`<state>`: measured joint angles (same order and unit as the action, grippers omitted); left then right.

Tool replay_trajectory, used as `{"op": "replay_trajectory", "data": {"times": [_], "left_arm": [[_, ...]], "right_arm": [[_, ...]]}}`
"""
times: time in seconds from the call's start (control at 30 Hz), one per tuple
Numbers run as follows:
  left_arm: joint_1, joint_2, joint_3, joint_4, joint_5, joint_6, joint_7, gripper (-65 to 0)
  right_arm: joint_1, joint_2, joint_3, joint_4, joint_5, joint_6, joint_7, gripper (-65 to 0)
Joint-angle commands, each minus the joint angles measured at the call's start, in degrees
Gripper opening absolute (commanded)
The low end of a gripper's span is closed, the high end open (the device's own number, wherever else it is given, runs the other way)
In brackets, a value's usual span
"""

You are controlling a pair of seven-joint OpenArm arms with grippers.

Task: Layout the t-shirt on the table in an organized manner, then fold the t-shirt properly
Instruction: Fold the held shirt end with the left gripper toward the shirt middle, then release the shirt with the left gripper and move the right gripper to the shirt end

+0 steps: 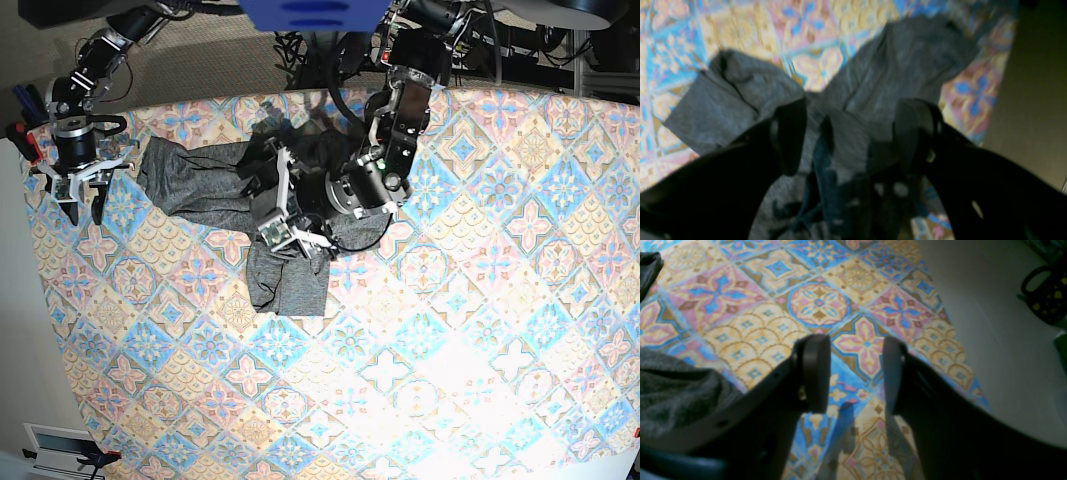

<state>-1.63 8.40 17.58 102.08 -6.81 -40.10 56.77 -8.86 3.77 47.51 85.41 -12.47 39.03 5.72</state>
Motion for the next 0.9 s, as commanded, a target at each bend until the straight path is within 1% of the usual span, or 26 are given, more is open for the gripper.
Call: {"op": "replay_trajectory", "data": {"times": [0.0, 0.07, 0.13, 0.2, 0.3, 0.37, 0.43, 0.53, 0.57, 0.6, 0.63, 0.7, 0.77, 0.83, 0.87], "left_arm": [[-0.9, 0.6, -0.3, 1.3, -1.3, 0.1, -1.2, -24.1], [-0.9, 0.6, -0.7, 1.4, -1.4, 0.1, -1.2, -24.1], [-0.9, -1.5, -2.0, 1.5, -1.6, 0.1, -1.2, -24.2], [-0.8, -3.7, -4.0, 3.1, -1.5, 0.1, -1.3, -24.2], [1.4, -7.7, -8.5, 8.6, -1.5, 0.1, -1.3, -24.2], [1.9, -9.8, -11.6, 10.8, -1.5, 0.1, -1.3, -24.2], [2.7, -11.3, -14.9, 11.0, -1.5, 0.1, -1.3, -24.2], [4.0, -13.1, -18.1, 10.9, -1.4, 0.1, -1.2, -24.2], [4.7, -13.7, -18.4, 10.9, -1.5, 0.1, -1.2, -24.2], [5.0, -14.3, -18.7, 10.9, -1.5, 0.1, -1.2, -24.2], [5.2, -14.6, -18.7, 10.9, -1.5, 0.1, -1.2, -24.2], [6.0, -14.6, -18.8, 10.9, -1.4, 0.1, -1.2, -24.2], [6.2, -14.6, -18.5, 10.9, -1.4, 0.1, -1.2, -24.2], [6.2, -14.3, -18.5, 10.9, -1.4, 0.1, -1.2, -24.2], [6.2, -14.3, -18.4, 10.9, -1.4, 0.1, -1.2, -24.2]], "right_arm": [[0.4, 0.3, 1.2, 1.3, 1.3, -0.2, 1.8, -40.2], [0.4, -1.7, 2.9, 2.7, 1.3, -0.2, 1.8, -40.2], [0.4, -3.7, 4.1, 5.5, 1.3, -0.2, 1.6, -40.2], [0.4, -4.1, 4.3, 8.4, 1.3, -0.2, 1.5, -40.2], [0.3, -4.4, 4.3, 11.9, 1.5, -0.2, 1.3, -40.0], [0.4, -6.1, 4.3, 12.7, 2.1, -0.2, -1.7, -39.7], [0.3, -6.7, 4.3, 13.5, 5.0, -0.2, -7.9, -38.2], [0.0, -6.7, 4.3, 16.4, 11.8, -0.2, -21.6, -32.8], [0.0, -6.6, 4.3, 17.7, 15.0, 0.0, -26.2, -31.0], [0.0, -6.6, 4.4, 18.8, 18.8, 0.9, -30.8, -29.9], [0.0, -6.5, 4.7, 19.6, 23.3, 1.0, -34.9, -29.6], [0.0, -6.5, 7.6, 20.0, 31.2, 1.0, -41.5, -29.5], [0.5, -6.5, 12.8, 19.0, 39.1, 1.0, -48.6, -29.5], [0.5, -6.5, 15.8, 16.6, 44.6, 1.0, -53.7, -29.6], [0.5, -6.5, 16.8, 15.1, 46.4, 1.0, -55.3, -29.6]]}}
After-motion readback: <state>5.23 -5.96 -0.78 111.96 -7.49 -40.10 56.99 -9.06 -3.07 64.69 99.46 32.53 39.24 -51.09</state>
